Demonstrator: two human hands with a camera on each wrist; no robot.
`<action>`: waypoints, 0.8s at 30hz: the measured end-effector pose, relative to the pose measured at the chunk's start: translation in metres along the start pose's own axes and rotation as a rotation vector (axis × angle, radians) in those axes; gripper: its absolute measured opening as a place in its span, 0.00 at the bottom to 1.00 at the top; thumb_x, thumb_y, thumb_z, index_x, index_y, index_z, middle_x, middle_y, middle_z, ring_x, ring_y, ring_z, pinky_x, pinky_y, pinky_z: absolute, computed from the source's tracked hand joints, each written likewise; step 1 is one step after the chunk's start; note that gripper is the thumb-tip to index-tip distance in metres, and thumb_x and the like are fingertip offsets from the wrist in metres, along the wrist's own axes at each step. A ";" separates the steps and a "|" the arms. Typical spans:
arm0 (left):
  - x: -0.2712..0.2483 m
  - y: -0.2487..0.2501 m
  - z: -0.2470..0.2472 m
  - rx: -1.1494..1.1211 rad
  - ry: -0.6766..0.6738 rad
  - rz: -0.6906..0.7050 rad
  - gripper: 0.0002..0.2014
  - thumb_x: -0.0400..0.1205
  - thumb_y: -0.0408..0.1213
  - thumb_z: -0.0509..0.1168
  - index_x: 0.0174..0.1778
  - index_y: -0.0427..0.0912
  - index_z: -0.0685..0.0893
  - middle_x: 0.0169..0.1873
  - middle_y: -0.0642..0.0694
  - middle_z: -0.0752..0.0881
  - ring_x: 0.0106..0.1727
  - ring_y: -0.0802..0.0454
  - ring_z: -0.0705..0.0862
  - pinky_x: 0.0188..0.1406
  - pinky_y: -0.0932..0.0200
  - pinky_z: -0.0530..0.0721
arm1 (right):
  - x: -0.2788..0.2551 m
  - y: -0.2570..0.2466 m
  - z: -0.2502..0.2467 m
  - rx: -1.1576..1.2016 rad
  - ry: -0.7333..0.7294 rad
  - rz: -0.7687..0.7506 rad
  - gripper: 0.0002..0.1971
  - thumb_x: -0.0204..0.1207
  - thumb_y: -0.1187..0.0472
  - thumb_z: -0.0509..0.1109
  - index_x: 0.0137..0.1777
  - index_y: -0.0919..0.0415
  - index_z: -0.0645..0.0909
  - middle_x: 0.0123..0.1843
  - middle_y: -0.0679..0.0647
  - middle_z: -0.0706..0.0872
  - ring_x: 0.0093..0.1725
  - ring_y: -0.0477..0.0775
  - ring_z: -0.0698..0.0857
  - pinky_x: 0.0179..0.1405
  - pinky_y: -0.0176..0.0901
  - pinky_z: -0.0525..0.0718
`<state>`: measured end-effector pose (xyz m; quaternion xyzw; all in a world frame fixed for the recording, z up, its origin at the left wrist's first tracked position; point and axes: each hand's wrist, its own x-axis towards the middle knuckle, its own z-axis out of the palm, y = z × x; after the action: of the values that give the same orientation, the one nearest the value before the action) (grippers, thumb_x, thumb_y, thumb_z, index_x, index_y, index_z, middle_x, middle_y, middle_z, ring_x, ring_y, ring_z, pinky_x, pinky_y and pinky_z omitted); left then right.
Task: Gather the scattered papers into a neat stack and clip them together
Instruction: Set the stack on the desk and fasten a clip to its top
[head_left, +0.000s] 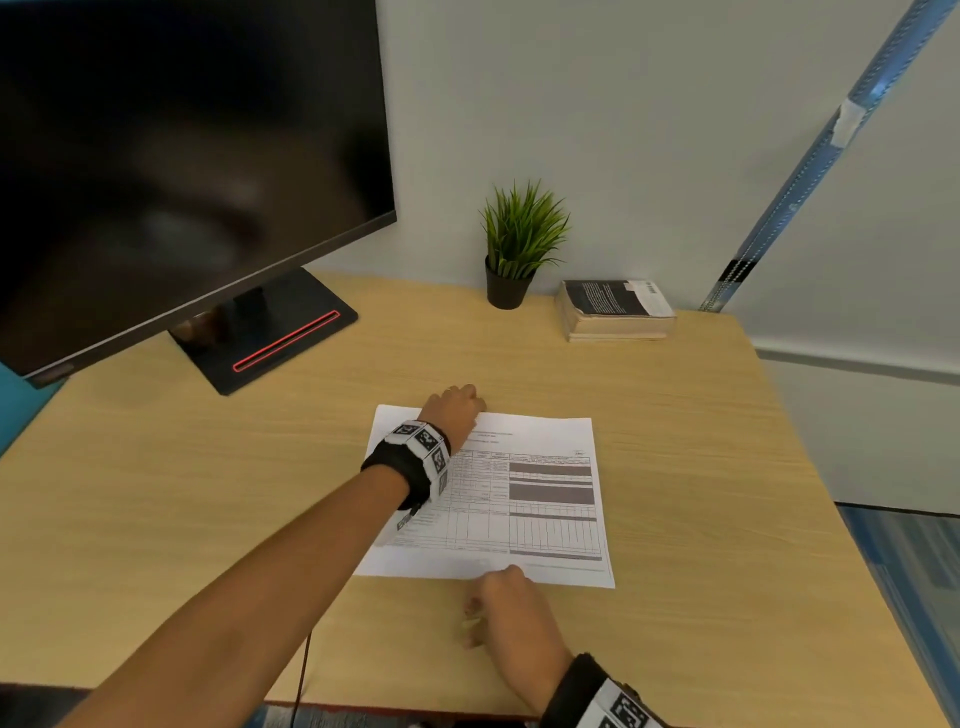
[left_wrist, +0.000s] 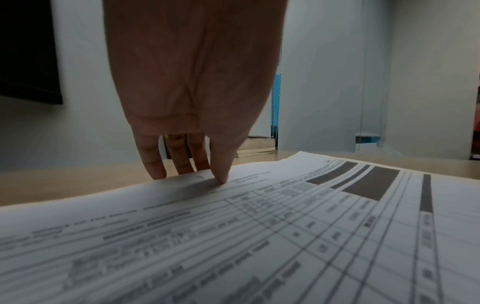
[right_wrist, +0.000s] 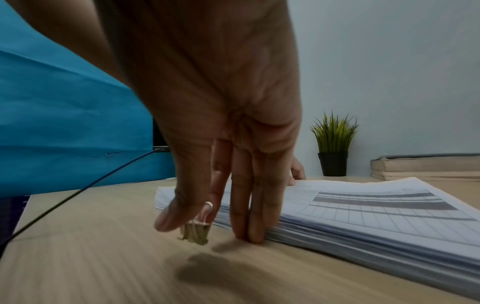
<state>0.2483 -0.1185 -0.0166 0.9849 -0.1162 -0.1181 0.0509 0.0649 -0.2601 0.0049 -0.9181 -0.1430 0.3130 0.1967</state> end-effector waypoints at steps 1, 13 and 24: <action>0.000 0.001 0.003 -0.001 0.010 -0.003 0.19 0.83 0.27 0.55 0.70 0.39 0.72 0.65 0.39 0.74 0.65 0.40 0.74 0.58 0.47 0.75 | 0.002 0.000 -0.001 -0.015 0.003 -0.001 0.14 0.74 0.68 0.71 0.59 0.67 0.83 0.60 0.63 0.85 0.55 0.59 0.86 0.54 0.40 0.81; 0.003 -0.016 -0.004 -0.163 -0.128 0.032 0.19 0.85 0.44 0.53 0.73 0.47 0.70 0.69 0.42 0.72 0.70 0.39 0.69 0.68 0.41 0.65 | 0.012 -0.012 -0.002 -0.172 -0.129 0.007 0.15 0.74 0.70 0.70 0.61 0.70 0.81 0.62 0.67 0.83 0.60 0.64 0.84 0.55 0.46 0.80; 0.006 -0.026 -0.013 -0.367 -0.245 0.149 0.15 0.85 0.43 0.56 0.63 0.39 0.71 0.43 0.37 0.81 0.41 0.45 0.76 0.45 0.53 0.73 | 0.009 -0.017 -0.002 -0.224 -0.126 0.009 0.15 0.74 0.68 0.71 0.61 0.70 0.81 0.63 0.69 0.82 0.60 0.65 0.83 0.53 0.47 0.79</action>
<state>0.2633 -0.0939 -0.0087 0.9262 -0.1703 -0.2517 0.2233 0.0708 -0.2418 0.0095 -0.9135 -0.1850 0.3529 0.0821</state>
